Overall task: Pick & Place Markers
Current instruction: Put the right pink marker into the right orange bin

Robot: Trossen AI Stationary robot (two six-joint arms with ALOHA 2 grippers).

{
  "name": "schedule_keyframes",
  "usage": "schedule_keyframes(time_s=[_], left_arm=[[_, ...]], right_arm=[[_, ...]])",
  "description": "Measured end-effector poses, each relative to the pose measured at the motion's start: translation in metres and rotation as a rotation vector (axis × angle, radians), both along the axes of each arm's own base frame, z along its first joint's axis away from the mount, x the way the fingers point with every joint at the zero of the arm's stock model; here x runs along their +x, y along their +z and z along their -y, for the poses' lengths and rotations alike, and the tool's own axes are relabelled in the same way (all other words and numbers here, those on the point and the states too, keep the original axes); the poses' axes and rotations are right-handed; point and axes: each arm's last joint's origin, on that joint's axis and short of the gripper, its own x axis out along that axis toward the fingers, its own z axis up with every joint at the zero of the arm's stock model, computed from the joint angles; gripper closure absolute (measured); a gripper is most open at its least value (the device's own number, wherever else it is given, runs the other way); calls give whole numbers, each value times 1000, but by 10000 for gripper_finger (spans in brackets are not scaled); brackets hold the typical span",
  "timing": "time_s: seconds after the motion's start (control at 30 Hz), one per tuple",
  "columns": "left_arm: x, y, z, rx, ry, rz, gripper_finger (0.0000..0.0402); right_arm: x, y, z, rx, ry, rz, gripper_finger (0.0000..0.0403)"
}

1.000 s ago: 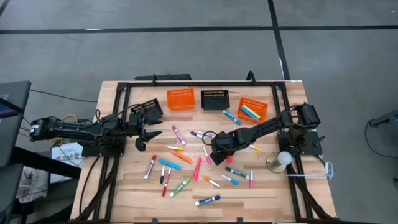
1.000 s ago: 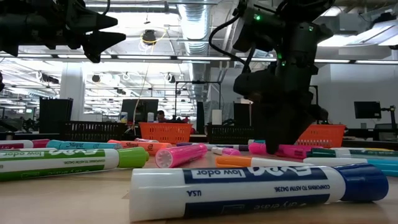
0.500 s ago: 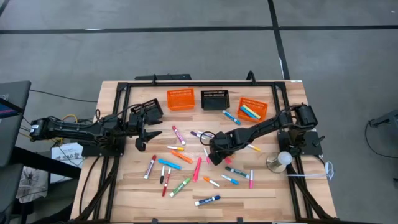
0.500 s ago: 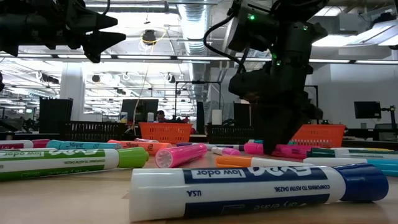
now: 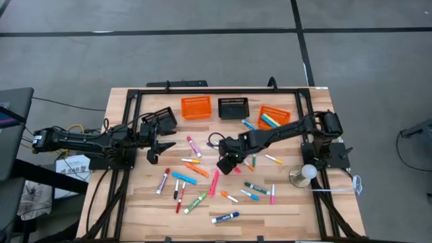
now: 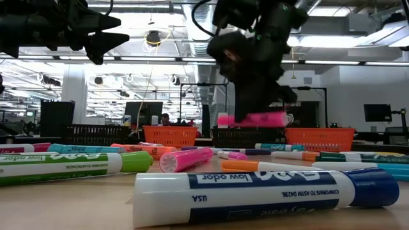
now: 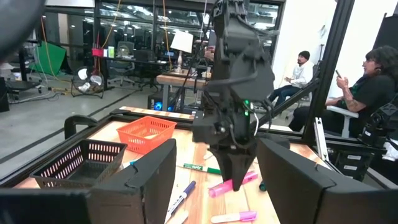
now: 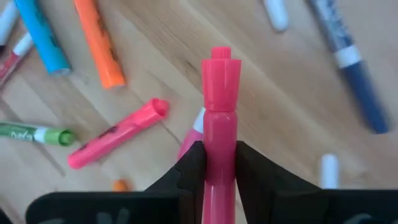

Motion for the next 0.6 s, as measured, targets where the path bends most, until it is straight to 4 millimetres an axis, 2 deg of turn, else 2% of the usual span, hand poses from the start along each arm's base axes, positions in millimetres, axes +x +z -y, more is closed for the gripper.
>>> schedule_keyframes(time_s=[0.1, 0.27, 0.47, 0.6], left_arm=[[0, 0, 0, 0, 0, 0, 179], [0, 0, 0, 0, 0, 0, 179], [0, 0, 0, 0, 0, 0, 179], [0, 0, 0, 0, 0, 1, 179]], right_arm=[[-7, 13, 9, -37, 63, -99, 341], [-29, 34, 28, -85, 157, -196, 342], [-56, 69, 49, -177, 181, -197, 342], [-71, 90, 62, -202, 213, -134, 342]])
